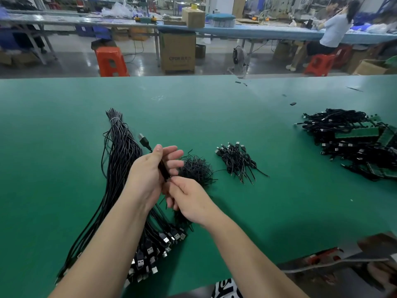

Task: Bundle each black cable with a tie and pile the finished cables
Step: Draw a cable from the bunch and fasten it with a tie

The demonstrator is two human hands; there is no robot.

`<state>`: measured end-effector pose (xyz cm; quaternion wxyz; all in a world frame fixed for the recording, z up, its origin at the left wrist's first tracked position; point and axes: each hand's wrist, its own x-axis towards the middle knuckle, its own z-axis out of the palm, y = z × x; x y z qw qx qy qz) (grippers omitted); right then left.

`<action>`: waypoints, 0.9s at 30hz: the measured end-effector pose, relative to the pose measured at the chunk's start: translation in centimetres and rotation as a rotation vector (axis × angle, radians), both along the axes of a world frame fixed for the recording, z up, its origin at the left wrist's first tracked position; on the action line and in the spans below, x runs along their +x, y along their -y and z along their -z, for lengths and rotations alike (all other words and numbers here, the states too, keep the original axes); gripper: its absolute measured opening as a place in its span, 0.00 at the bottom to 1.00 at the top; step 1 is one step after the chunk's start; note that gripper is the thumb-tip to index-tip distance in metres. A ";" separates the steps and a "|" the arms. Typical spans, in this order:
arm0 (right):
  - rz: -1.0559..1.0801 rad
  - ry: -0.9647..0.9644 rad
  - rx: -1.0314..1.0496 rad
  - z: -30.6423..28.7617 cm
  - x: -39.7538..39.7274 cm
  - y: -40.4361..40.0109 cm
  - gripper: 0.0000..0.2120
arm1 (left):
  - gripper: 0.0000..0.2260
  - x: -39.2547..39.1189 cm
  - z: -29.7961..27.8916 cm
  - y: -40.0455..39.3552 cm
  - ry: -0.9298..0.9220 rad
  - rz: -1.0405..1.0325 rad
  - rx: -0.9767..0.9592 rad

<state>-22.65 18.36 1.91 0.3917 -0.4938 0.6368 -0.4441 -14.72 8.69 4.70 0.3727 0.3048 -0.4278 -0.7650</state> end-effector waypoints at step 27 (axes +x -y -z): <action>0.070 0.280 -0.225 2.2 -2.1 -0.5 0.17 | 0.17 2.5 -1.3 -0.3 0.064 0.778 -0.209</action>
